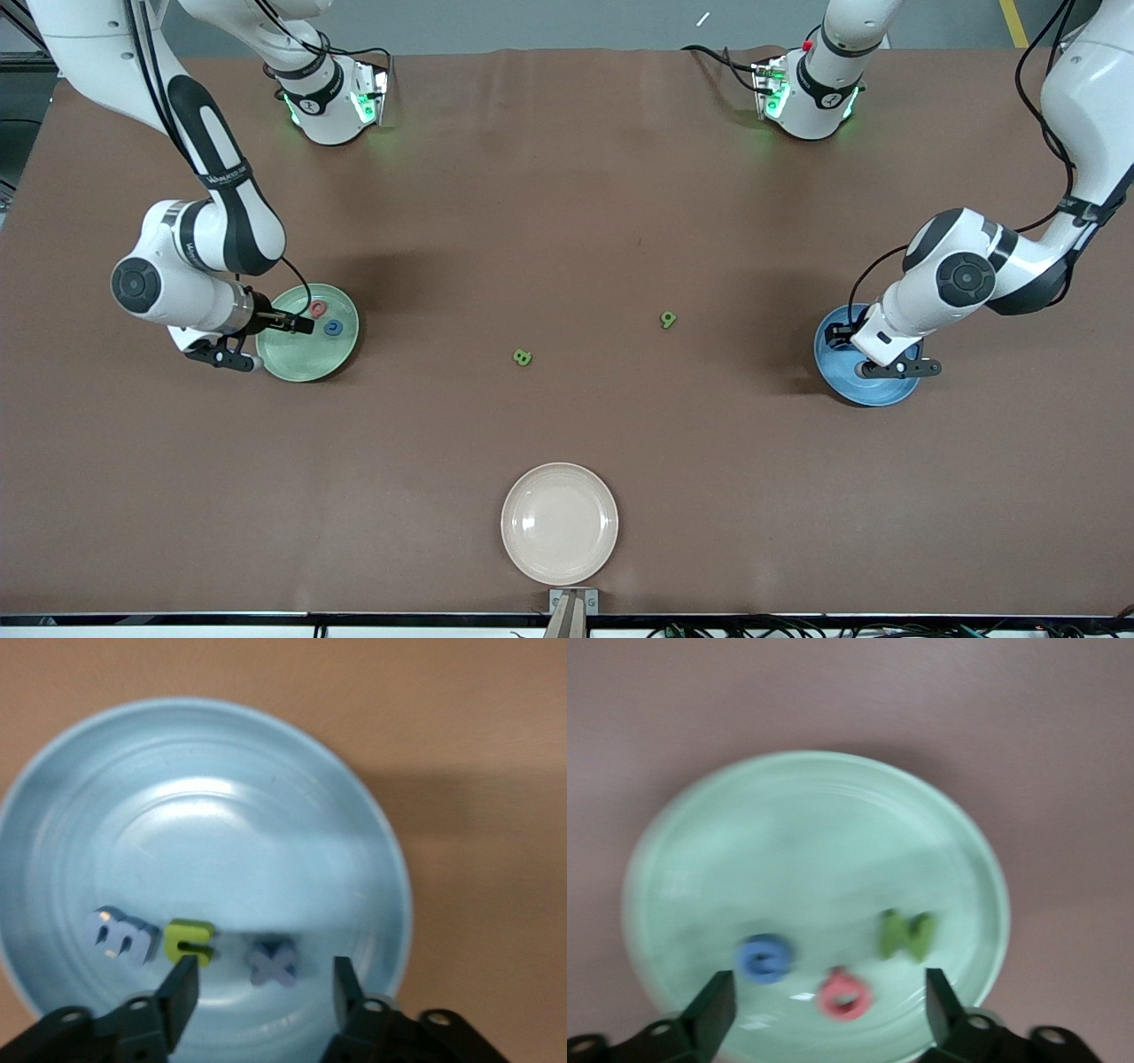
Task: Sort upper and lower case letters into plates
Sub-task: 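Grasp green b with the left gripper while the right gripper grasps green B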
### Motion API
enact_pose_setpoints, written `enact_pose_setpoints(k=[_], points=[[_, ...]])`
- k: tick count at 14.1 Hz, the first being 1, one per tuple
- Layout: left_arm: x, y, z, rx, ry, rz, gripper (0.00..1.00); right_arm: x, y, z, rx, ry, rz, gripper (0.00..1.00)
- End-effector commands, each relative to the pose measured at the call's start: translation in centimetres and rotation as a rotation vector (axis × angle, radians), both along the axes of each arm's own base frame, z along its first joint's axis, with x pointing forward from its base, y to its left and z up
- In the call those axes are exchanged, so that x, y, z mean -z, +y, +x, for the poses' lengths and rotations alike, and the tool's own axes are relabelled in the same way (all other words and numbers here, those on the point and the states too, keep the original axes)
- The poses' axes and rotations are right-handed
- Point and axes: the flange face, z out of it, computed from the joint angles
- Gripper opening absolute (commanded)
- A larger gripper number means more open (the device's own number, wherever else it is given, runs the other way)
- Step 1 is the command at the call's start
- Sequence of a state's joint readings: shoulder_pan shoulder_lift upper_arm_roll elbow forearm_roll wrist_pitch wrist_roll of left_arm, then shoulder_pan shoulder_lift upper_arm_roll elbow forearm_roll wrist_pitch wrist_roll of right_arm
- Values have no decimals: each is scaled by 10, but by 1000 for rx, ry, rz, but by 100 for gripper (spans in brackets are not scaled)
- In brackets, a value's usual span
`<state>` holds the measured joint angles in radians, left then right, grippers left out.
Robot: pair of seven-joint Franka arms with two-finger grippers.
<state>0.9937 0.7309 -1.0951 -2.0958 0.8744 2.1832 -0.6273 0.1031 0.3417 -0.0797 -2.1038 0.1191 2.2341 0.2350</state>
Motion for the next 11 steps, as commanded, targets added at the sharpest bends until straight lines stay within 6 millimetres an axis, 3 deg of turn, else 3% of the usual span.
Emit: enact_pose_setpoints(k=[1, 2, 6, 8, 11], points=[[-45, -26, 3, 3, 19, 15, 100, -50, 85, 25, 118, -23, -30, 100], [-52, -39, 2, 8, 23, 6, 100, -61, 117, 30, 163, -48, -40, 100], [-54, -132, -11, -68, 9, 10, 100, -44, 232, 42, 306, -75, -80, 100], [-47, -183, -17, -134, 0, 21, 100, -26, 282, 42, 357, -90, -93, 100], [-36, -250, -22, -262, -28, 47, 100, -2, 334, 39, 420, -131, -85, 100]])
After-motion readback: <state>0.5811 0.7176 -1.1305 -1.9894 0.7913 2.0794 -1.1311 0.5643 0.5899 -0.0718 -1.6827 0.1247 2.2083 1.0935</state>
